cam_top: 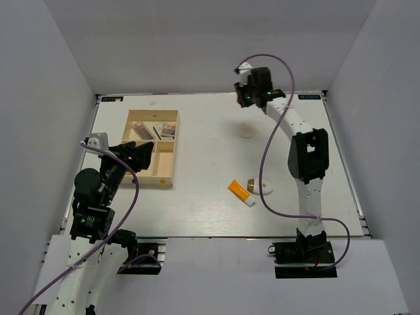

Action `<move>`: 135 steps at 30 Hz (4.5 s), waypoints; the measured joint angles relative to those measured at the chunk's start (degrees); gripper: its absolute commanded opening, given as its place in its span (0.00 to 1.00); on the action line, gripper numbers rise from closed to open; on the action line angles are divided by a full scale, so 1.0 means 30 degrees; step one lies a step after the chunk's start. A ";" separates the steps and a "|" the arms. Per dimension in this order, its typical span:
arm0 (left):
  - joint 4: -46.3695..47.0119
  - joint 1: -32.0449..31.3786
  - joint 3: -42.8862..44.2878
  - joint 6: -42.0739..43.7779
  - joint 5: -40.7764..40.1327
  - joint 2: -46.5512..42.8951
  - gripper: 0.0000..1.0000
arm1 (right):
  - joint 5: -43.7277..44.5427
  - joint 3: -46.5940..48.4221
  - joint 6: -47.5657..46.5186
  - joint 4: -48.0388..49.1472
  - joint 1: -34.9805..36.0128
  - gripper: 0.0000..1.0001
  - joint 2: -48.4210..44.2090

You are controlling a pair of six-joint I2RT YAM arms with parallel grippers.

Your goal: Organize the makeup

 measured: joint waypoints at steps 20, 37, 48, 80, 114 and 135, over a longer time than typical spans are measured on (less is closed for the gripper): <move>0.0007 0.0000 0.0000 0.0000 0.0532 0.0233 0.82 | 0.1304 0.1042 0.1749 -0.2149 -0.3198 0.63 0.4634; 0.0015 0.0000 0.0000 0.0000 0.0663 0.0423 0.82 | -0.2441 -0.0699 0.2528 -0.2091 -0.4809 0.60 0.3402; 0.0022 0.0000 -0.0007 0.0000 0.0663 0.0444 0.82 | -0.3388 -0.2390 0.2645 -0.2106 -0.5144 0.59 0.2659; 0.0015 0.0000 -0.0073 0.0000 0.0663 0.0474 0.82 | -0.4867 -0.5413 0.2200 -0.2157 -0.5523 0.59 -0.0036; 0.0087 0.0000 -0.0313 0.0007 0.0678 0.0109 0.82 | -0.7825 -0.9377 -0.0211 -0.2550 -0.2251 0.00 -0.4488; 0.3402 0.0189 -0.1960 0.0634 0.3738 -0.2579 0.81 | -0.9996 0.0918 0.3854 0.0168 0.7198 0.00 0.0663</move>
